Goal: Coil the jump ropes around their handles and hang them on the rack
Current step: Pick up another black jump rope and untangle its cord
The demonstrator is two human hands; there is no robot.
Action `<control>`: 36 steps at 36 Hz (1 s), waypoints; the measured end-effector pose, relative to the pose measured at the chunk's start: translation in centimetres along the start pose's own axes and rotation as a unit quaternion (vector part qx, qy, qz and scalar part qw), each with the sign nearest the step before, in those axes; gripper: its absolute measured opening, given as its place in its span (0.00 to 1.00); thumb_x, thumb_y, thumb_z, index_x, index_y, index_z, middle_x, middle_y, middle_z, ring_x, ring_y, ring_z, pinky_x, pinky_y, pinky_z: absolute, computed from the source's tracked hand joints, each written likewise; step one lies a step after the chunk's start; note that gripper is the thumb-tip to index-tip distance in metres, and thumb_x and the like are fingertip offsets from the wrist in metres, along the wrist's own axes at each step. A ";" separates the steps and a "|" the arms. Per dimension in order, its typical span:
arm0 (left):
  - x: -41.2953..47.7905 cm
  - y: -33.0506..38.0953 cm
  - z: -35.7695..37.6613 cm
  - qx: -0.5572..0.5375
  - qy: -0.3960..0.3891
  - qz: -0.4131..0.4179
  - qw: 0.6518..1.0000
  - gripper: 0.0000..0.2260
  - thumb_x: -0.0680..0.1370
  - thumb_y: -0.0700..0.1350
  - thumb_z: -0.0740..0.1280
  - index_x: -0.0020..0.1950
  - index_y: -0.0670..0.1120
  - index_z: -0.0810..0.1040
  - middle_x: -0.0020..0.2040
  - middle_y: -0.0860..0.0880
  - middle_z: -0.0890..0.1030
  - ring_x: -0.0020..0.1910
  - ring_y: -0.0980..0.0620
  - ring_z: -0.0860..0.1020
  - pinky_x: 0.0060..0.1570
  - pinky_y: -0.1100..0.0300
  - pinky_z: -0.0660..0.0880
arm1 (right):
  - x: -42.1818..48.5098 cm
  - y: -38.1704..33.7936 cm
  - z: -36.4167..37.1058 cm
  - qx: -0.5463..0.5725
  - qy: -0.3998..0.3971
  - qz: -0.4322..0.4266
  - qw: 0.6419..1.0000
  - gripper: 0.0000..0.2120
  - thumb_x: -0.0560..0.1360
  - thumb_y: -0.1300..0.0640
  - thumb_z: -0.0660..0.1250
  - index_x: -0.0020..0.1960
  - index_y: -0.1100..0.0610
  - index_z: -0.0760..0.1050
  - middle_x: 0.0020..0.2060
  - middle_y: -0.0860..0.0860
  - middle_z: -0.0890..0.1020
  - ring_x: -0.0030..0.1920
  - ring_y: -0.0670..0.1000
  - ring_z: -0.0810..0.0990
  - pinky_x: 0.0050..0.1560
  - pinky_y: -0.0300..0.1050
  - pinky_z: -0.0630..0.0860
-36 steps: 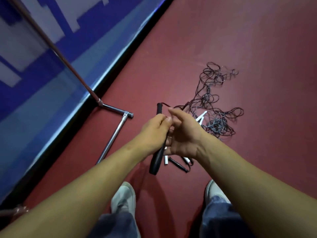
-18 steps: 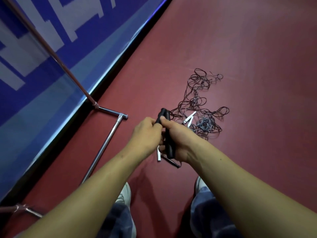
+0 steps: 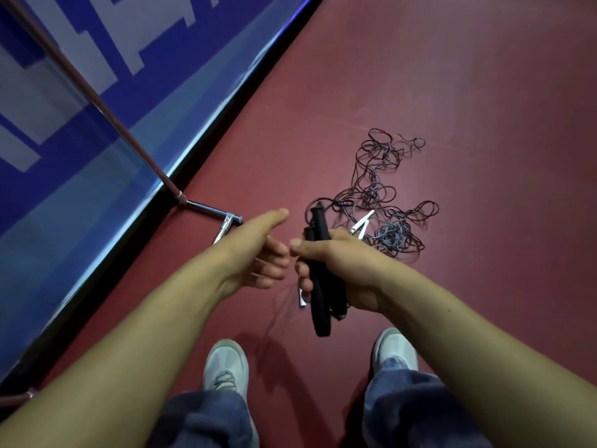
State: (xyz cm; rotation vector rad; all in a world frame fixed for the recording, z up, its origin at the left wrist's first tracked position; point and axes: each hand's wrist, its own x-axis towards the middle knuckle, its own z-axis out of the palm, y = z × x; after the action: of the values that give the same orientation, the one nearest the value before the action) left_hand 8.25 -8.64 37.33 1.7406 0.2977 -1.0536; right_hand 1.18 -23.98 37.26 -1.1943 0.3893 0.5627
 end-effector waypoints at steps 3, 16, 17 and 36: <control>0.5 0.2 1.3 -0.100 -0.188 -0.045 0.976 0.35 0.77 0.72 0.56 0.39 0.41 0.80 0.31 0.41 0.79 0.29 0.42 0.80 0.35 0.58 0.76 | -0.7 0.1 0.2 -0.059 -0.066 0.000 0.996 0.06 0.83 0.57 0.66 0.49 0.59 0.75 0.31 0.54 0.74 0.29 0.51 0.72 0.34 0.47 0.74; 2.5 3.1 3.0 -0.389 -0.094 0.042 0.915 0.12 0.84 0.43 0.58 0.40 0.46 0.70 0.26 0.52 0.64 0.22 0.55 0.64 0.32 0.61 0.68 | -3.7 1.6 -3.3 -0.168 -0.039 0.101 0.980 0.11 0.83 0.56 0.66 0.46 0.59 0.69 0.29 0.54 0.76 0.34 0.55 0.81 0.36 0.44 0.76; 2.4 3.4 3.3 -0.386 -0.088 0.043 0.917 0.13 0.84 0.43 0.58 0.39 0.47 0.69 0.26 0.53 0.62 0.22 0.55 0.62 0.31 0.61 0.67 | -3.8 1.7 -3.5 -0.160 -0.034 0.106 0.981 0.11 0.83 0.55 0.66 0.45 0.59 0.69 0.28 0.54 0.73 0.36 0.58 0.81 0.36 0.46 0.75; 2.7 1.9 4.0 -0.156 0.038 0.027 0.987 0.13 0.85 0.45 0.59 0.40 0.45 0.69 0.30 0.47 0.71 0.28 0.50 0.73 0.29 0.55 0.80 | -6.3 -1.4 -3.2 -0.198 0.084 -0.169 0.962 0.08 0.80 0.61 0.70 0.44 0.61 0.74 0.28 0.56 0.74 0.26 0.52 0.73 0.30 0.45 0.71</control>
State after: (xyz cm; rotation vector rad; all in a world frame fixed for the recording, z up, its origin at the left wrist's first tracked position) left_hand 8.99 -13.65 36.11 1.4996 0.4359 -0.8528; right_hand -2.98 -28.62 40.83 -1.6625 0.2117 0.2456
